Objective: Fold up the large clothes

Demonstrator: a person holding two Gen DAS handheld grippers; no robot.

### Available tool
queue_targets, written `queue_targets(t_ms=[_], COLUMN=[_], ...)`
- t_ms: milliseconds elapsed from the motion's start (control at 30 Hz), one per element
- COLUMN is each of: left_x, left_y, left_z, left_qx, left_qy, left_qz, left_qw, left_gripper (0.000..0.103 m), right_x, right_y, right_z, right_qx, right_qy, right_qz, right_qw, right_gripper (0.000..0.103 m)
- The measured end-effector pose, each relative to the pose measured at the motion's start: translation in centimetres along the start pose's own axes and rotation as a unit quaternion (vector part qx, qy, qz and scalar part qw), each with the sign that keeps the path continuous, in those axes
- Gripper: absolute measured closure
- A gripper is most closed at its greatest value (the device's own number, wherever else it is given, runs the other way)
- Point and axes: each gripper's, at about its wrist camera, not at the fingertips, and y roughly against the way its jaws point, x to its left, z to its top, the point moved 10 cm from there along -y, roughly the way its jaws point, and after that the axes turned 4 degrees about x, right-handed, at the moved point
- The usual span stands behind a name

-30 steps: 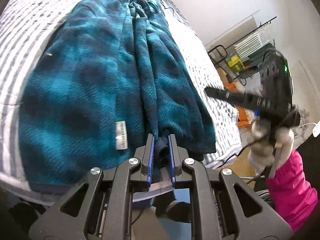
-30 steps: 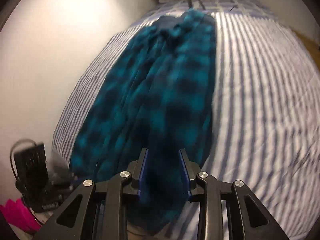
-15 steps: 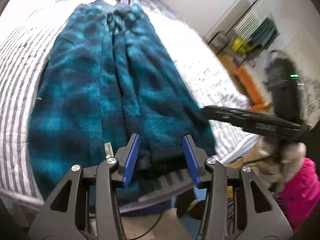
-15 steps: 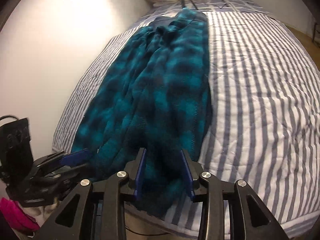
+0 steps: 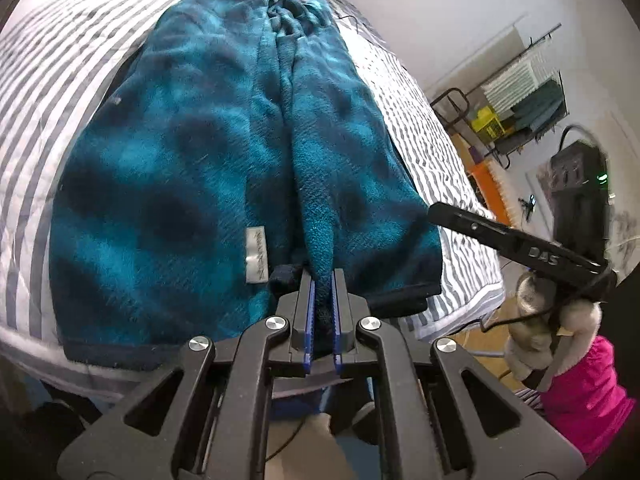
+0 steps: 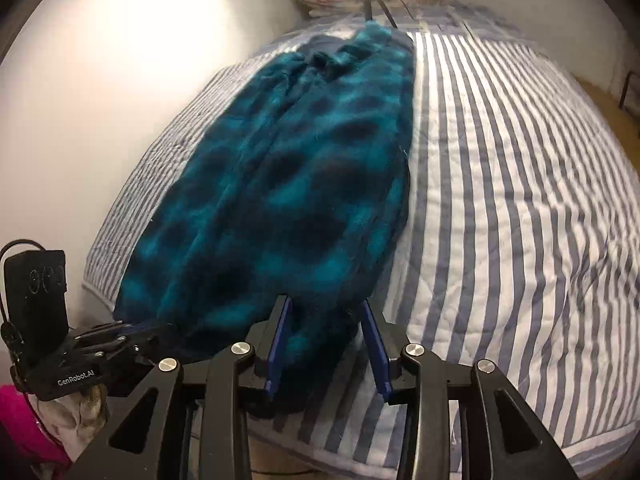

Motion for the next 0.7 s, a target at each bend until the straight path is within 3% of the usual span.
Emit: queue_targets(t_ms=[67,133,200,300,333,367,433,500,567,700], left_x=[-1.3,-2.0,-2.0,-0.7,0.2,1.3,3.9,6.3,9.2,12.3], left_y=[0.0,0.8,1.8,4.7,5.9,7.0,8.7,9.5,9.1,7.4], left_z=[0.1,-0.2,0.0,1.0,1.4,2.0,3.1,3.6,4.0,3.2], left_qx=[0.002,0.001,-0.004,-0.024,-0.034,-0.044,-0.062,-0.068,-0.049,-0.017], left_qy=[-0.038,-0.065,-0.073,-0.073,-0.071,-0.067,-0.047,-0.018,0.029,0.102], left_qz=[0.009,0.018,0.020,0.029,0.039,0.050,0.071,0.080,0.068,0.031], left_qw=[0.9992,0.9977,0.9971,0.9966,0.9961,0.9956,0.9944,0.9943,0.9961,0.9942], left_gripper=[0.098,0.098,0.098,0.098,0.091,0.072,0.044,0.043,0.043,0.043], right_x=[1.4,1.7,0.7,-0.1,0.1,0.3,0.5,-0.1,-1.3,-3.8], right_y=[0.1,-1.0,-2.8,-4.0,-3.8,-3.5,-2.1,-0.9,0.0,0.3], right_z=[0.2,-0.4,-1.9,-4.1,-4.4,-4.5,-4.3,-3.9,-3.4,-2.6], right_qx=[-0.005,0.016,0.051,0.087,0.087,0.086,0.072,0.053,0.029,0.021], right_qy=[0.029,0.056,0.064,0.059,0.071,0.077,0.070,0.049,0.025,-0.047], right_qz=[0.011,-0.009,-0.036,-0.038,-0.040,-0.040,-0.018,-0.007,-0.010,0.038], right_qw=[0.999,0.998,0.996,0.994,0.993,0.993,0.995,0.997,0.999,0.998], right_gripper=[0.065,0.068,0.073,0.074,0.074,0.074,0.073,0.060,0.047,0.043])
